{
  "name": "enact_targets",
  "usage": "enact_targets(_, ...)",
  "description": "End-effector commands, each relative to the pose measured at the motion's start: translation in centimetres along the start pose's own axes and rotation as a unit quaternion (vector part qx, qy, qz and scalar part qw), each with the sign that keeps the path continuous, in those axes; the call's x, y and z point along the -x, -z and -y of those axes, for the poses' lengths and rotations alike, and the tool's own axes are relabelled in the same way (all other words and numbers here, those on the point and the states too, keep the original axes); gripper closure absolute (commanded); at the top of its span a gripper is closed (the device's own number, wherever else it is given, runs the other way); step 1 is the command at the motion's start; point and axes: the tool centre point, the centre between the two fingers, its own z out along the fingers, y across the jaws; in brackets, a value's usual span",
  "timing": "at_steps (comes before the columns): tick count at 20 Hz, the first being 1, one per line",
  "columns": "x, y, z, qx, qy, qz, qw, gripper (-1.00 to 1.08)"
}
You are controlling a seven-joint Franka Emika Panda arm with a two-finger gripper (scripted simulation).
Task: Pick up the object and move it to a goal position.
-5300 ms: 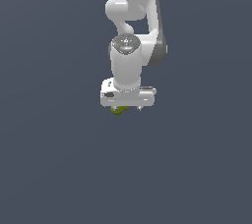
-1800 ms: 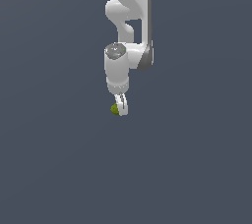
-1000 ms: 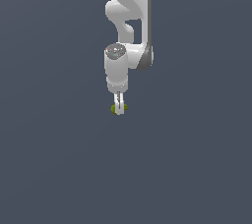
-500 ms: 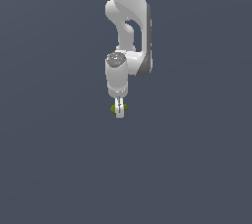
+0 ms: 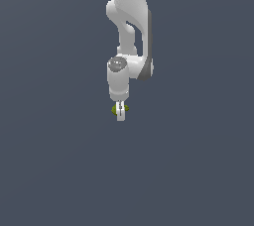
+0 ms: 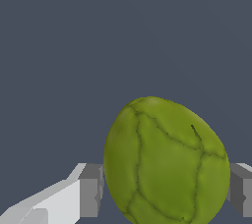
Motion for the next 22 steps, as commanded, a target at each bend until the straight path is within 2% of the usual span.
enact_targets(1,0.0,-0.1,-0.1,0.001,0.0,0.0,1.0,1.08)
enact_targets(13,0.0,0.7,0.6,0.0,0.0,0.0,1.0,1.08)
enact_targets(22,0.1,4.5,3.6,0.0,0.0,-0.001,1.0,1.08)
